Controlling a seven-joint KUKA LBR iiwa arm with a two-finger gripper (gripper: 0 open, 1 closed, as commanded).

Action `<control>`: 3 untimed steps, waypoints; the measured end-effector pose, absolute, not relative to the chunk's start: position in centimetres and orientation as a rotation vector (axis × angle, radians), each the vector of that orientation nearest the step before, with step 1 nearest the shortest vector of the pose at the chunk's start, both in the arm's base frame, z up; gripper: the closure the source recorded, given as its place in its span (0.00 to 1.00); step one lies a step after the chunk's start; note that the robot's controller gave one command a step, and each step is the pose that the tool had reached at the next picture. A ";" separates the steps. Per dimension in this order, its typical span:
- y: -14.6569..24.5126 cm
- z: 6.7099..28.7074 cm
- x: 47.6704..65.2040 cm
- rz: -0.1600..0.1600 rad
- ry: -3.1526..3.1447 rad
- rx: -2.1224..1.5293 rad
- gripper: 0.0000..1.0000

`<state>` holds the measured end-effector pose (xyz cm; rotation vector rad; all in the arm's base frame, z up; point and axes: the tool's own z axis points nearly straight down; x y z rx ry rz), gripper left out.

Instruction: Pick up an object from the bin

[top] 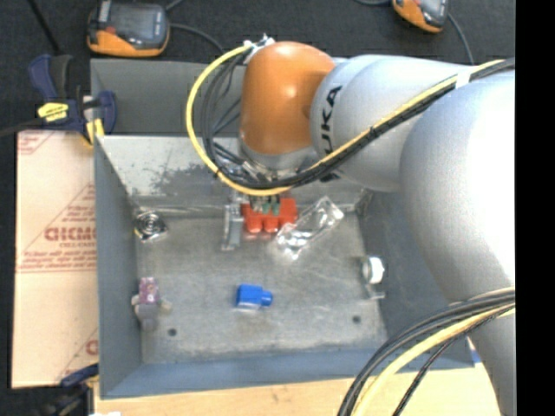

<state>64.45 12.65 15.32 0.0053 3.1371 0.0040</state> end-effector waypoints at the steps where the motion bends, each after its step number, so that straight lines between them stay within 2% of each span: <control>1: 8.4 10.9 54.0 -0.001 3.009 -0.909 0.00; 2: 8.8 6.8 54.9 0.003 3.010 -0.897 0.00; 3: 8.8 7.1 55.0 0.004 3.008 -0.892 1.00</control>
Offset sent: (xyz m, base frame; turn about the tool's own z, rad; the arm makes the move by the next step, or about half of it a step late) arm -0.1036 -0.0408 -0.0432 -0.5924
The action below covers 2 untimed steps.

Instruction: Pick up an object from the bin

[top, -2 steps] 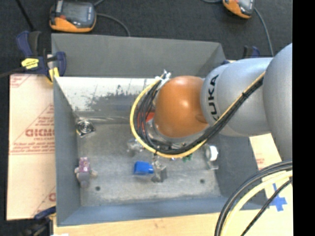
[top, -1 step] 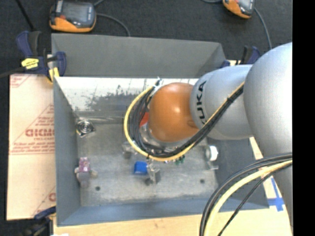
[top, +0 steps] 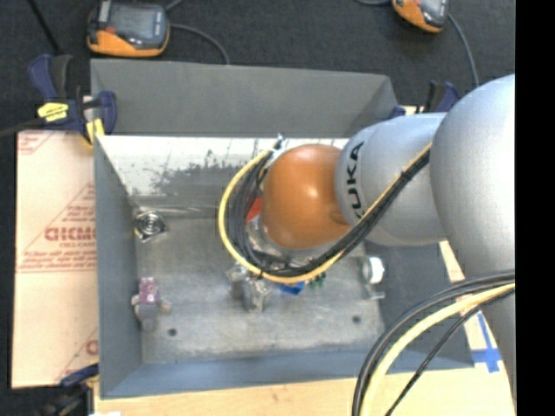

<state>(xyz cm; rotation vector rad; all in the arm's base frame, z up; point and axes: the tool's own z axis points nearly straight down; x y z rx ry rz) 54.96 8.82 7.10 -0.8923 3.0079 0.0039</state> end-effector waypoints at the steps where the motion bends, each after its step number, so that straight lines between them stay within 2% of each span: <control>1: 8.5 22.0 49.2 -0.003 3.008 -0.874 1.00; 2: 7.4 16.4 50.0 0.001 2.836 -1.354 1.00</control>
Offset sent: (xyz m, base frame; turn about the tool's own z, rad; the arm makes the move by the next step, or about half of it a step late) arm -0.0591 -0.0028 0.1437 0.0145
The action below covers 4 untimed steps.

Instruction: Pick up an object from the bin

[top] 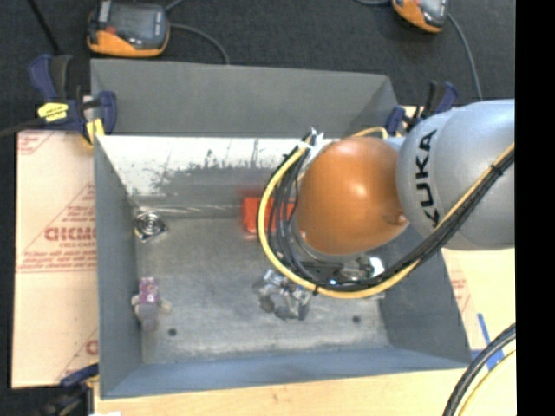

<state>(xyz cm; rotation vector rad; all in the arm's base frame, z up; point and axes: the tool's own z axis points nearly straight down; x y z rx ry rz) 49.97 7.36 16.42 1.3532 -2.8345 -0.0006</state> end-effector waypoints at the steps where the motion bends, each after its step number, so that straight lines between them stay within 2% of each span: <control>1: 7.4 16.5 50.0 -0.001 -2.838 1.351 0.00; 2: 13.5 16.9 58.4 0.000 -2.810 1.430 0.00; 3: 20.0 11.8 60.6 -0.007 -2.986 0.989 0.00; 4: 22.6 8.9 54.2 -0.004 -3.137 0.145 0.00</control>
Offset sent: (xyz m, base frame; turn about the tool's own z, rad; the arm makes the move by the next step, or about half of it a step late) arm 0.0000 0.0000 0.0000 0.0000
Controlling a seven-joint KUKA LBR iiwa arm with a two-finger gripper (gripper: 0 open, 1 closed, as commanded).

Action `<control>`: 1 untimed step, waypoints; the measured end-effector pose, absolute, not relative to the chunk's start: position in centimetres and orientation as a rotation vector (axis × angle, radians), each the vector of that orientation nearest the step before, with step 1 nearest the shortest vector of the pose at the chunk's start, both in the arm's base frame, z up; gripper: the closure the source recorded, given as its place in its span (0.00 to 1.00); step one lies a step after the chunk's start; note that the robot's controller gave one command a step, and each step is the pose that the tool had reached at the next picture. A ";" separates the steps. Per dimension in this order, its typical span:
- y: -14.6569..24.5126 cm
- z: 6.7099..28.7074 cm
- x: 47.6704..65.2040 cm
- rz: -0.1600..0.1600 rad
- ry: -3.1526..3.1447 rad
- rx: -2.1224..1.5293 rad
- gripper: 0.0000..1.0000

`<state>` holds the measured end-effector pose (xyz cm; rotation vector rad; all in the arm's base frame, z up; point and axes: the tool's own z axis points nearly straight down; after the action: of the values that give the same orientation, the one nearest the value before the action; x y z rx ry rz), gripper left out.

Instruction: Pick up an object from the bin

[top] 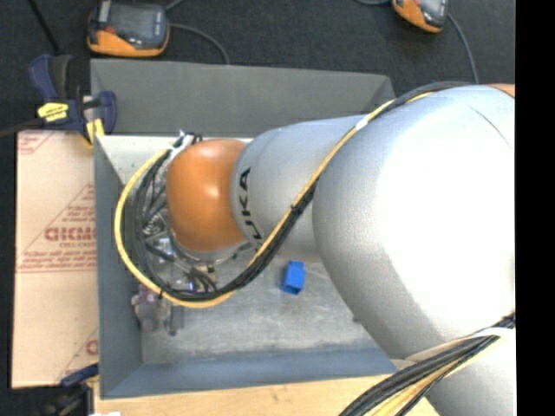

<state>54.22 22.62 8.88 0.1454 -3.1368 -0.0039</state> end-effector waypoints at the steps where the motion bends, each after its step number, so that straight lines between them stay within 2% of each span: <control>1: 23.9 7.0 55.8 -0.005 -3.142 0.144 0.00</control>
Offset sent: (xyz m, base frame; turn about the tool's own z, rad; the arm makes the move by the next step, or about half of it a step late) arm 0.0140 0.0126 -0.0188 0.0056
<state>55.78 23.90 6.97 0.1439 -3.1421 -0.0048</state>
